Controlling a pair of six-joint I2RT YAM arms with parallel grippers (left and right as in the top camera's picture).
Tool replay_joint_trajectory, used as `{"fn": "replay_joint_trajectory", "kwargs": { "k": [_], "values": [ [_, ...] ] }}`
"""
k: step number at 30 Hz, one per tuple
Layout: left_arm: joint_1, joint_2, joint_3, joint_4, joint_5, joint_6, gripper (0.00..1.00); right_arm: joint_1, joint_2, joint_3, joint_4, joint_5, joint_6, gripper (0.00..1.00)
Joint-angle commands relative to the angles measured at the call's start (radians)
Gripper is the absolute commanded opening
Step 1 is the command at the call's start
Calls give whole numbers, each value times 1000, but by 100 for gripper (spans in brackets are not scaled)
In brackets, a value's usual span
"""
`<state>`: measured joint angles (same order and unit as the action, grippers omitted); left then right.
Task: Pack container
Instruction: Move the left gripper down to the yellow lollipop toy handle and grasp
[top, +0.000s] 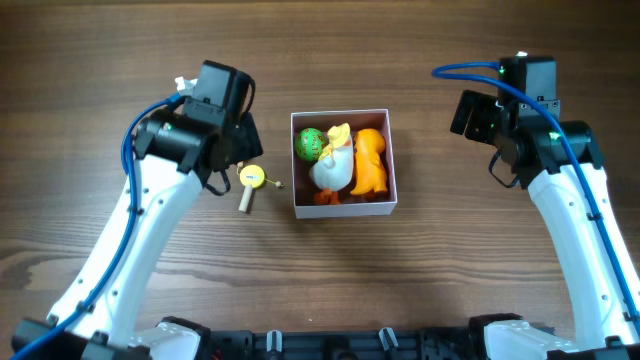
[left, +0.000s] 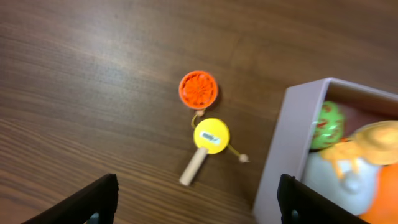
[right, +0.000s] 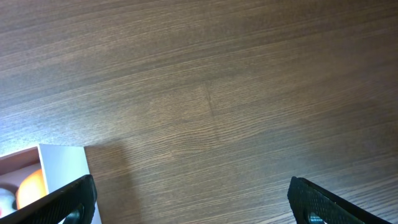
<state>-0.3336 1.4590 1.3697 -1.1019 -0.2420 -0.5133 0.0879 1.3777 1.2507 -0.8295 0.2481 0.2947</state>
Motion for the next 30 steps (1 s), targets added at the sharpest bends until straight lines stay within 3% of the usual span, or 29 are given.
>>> {"fn": "replay_joint_trajectory", "kwargs": {
  "k": [1, 4, 8, 14, 19, 27, 30],
  "values": [
    [29, 58, -34, -31, 74, 126, 75, -2, 6, 1, 3, 14, 20, 100],
    [30, 96, -84, -23, 78, 145, 68, -2, 6, 1, 3, 14, 21, 100],
    [30, 153, -164, 16, 102, 144, 67, -2, 6, 1, 3, 14, 20, 100],
    [30, 194, -302, 192, 142, 182, 77, -2, 6, 1, 3, 14, 21, 100],
    [30, 197, -339, 233, 142, 204, 69, -2, 6, 1, 3, 14, 20, 100],
    [30, 197, -473, 415, 171, 247, 76, -2, 6, 1, 3, 14, 20, 100],
    [30, 197, -481, 445, 171, 249, 85, -2, 6, 1, 3, 14, 20, 100]
  ]
}}
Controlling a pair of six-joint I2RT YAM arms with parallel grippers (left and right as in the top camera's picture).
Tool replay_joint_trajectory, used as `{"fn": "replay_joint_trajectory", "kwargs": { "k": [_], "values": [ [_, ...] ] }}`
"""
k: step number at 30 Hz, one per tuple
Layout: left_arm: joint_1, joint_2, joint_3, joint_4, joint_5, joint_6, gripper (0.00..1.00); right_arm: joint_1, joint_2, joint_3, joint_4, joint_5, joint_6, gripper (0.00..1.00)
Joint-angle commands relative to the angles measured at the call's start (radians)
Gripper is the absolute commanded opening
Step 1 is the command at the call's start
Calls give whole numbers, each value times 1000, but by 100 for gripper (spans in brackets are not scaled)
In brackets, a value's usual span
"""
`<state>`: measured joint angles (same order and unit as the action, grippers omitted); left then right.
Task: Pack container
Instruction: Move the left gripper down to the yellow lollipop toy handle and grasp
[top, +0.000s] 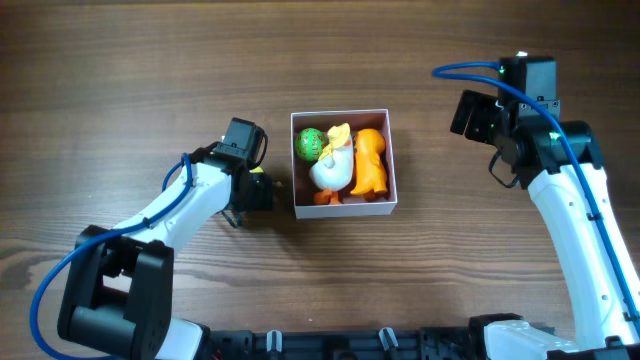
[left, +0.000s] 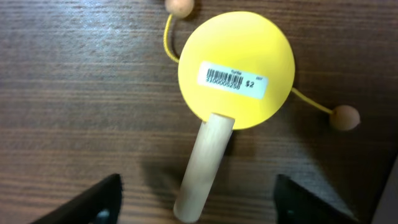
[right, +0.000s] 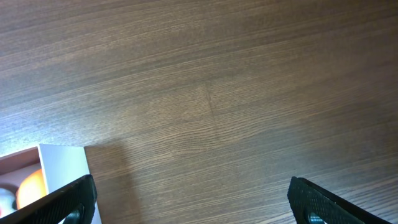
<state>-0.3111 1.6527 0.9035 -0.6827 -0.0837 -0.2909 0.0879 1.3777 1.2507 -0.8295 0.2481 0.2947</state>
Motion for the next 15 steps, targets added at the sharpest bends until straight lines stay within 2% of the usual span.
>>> {"fn": "replay_joint_trajectory", "kwargs": {
  "k": [1, 8, 15],
  "values": [
    [7, 4, -14, 31, 13, 27, 85, -2, 6, 1, 3, 14, 21, 100],
    [7, 5, -16, 52, 43, 56, 74, -2, 6, 1, 3, 14, 20, 100],
    [7, 18, -16, 75, 42, 82, 81, -1, 6, 1, 3, 14, 21, 100]
  ]
}}
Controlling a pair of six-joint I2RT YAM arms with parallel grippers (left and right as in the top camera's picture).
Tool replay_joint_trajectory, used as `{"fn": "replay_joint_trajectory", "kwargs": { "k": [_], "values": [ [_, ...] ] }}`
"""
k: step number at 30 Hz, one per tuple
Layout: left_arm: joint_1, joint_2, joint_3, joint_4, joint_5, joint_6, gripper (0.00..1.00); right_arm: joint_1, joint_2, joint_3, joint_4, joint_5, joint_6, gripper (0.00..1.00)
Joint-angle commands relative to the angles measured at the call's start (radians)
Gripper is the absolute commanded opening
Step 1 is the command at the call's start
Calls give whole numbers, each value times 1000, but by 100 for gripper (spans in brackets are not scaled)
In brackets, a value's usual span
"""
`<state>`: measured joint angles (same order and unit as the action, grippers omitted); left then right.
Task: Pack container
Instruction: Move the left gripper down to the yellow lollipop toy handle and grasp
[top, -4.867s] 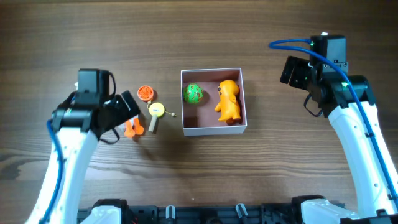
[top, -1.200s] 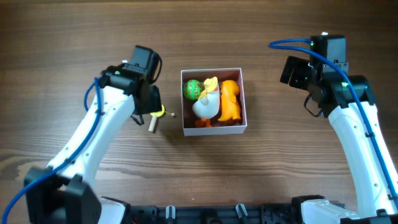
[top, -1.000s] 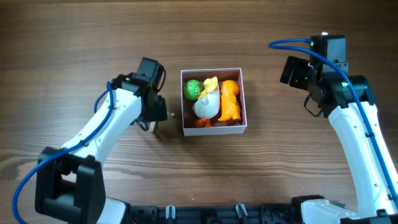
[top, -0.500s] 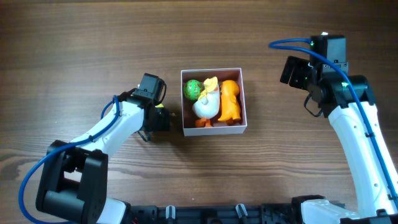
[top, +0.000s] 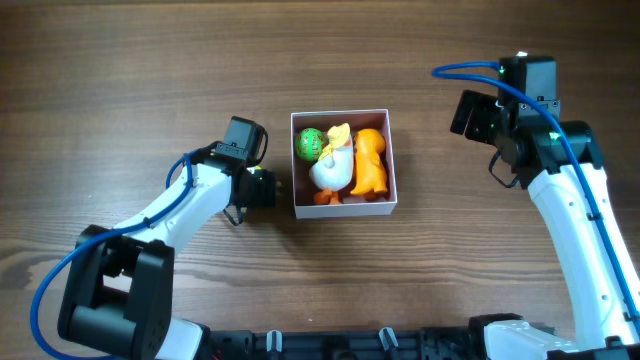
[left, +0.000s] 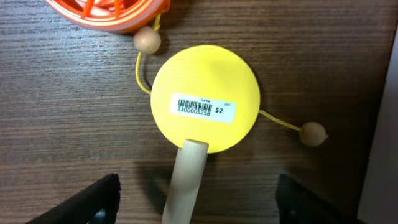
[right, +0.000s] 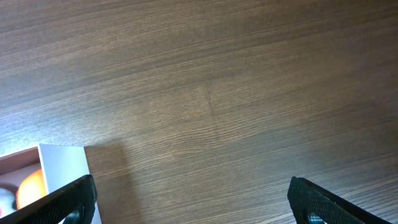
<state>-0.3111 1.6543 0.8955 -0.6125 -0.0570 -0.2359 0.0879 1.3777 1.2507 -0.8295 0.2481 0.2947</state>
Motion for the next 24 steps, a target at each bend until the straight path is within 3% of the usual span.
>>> {"fn": "replay_joint_trajectory", "kwargs": {
  "k": [1, 3, 7, 9, 10, 21, 24],
  "values": [
    [7, 16, -8, 5, 16, 27, 81, -2, 6, 1, 3, 14, 20, 100],
    [7, 16, -10, 9, 16, 28, 84, -2, 6, 1, 3, 14, 20, 100],
    [7, 16, -13, 8, 16, 55, 79, -2, 6, 1, 3, 14, 20, 100],
    [7, 16, -13, 8, 16, 69, 68, -2, 6, 1, 3, 14, 20, 100],
    [7, 16, -13, 8, 16, 72, 67, -2, 6, 1, 3, 14, 21, 100],
    [7, 16, -60, 60, 16, 74, 79, -1, 6, 1, 3, 14, 20, 100],
    [7, 16, -61, 69, 15, 76, 76, -2, 6, 1, 3, 14, 20, 100]
  ]
}}
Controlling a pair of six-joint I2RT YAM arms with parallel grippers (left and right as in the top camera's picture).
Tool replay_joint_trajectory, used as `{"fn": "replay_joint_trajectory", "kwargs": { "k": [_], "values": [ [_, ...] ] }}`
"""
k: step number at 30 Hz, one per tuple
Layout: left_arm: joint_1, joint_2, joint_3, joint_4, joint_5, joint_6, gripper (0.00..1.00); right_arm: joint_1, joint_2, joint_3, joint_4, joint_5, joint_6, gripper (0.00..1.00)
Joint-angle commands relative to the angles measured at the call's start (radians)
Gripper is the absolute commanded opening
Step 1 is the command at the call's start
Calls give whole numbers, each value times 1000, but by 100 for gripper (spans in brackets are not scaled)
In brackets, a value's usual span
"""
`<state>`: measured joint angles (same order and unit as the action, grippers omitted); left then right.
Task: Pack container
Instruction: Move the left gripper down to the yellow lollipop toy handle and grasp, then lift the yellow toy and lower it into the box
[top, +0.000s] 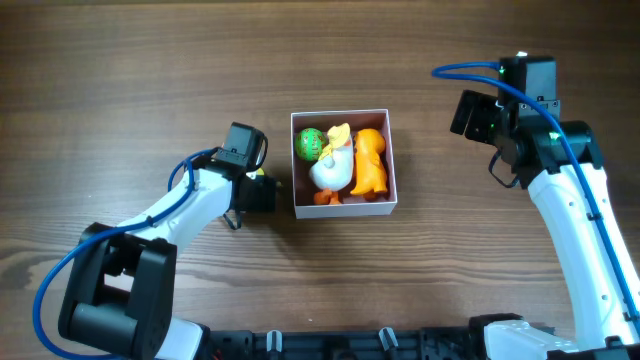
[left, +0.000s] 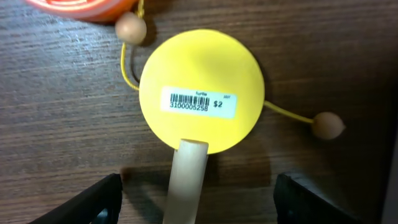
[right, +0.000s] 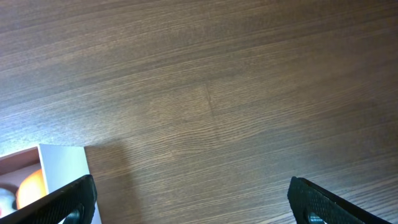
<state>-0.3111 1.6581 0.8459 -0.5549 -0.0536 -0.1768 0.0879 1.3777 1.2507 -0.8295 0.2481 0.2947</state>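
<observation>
A yellow toy drum (left: 202, 90) with a barcode sticker, a wooden handle (left: 185, 186) and two beads on strings lies on the table just left of the white box (top: 394, 160). My left gripper (left: 196, 208) is low over it, open, its fingers (left: 93, 202) astride the handle. In the overhead view the left gripper (top: 255, 193) covers most of the drum. The box holds a green ball (top: 309, 144), a white duck with a hat (top: 332, 165) and an orange figure (top: 370, 160). My right gripper (right: 193, 205) is open over bare wood right of the box.
An orange round toy (left: 81, 6) lies just beyond the drum, at the top edge of the left wrist view. The box wall (left: 393, 180) stands close on the right of the drum. The table is dark wood.
My left gripper has shifted slightly, so the drum sits a little higher and larger in the wrist view. The right arm has not moved.
My left gripper was high above the drum and the orange toy, left of the box. Then it was down close over the drum with its fingers on either side of the handle, and it has stayed there, open. The right gripper has held still.
</observation>
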Motion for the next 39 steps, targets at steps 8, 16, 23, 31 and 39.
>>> {"fn": "replay_joint_trajectory", "kwargs": {
  "k": [8, 16, 23, 31, 39],
  "values": [
    [7, 12, -11, 8, 13, 16, 33, -2, 6, 1, 3, 14, 20, 100],
    [7, 11, -9, -7, 12, 16, 7, -2, 6, 1, 3, 14, 20, 100],
    [7, 0, 16, -35, 8, 16, 4, -2, 6, 1, 3, 14, 20, 100],
    [7, -114, 260, -244, 13, 11, 4, -2, 6, 1, 3, 14, 20, 100],
    [-33, -288, 360, -275, 228, -142, 4, -2, 6, 1, 3, 14, 20, 100]
  ]
}}
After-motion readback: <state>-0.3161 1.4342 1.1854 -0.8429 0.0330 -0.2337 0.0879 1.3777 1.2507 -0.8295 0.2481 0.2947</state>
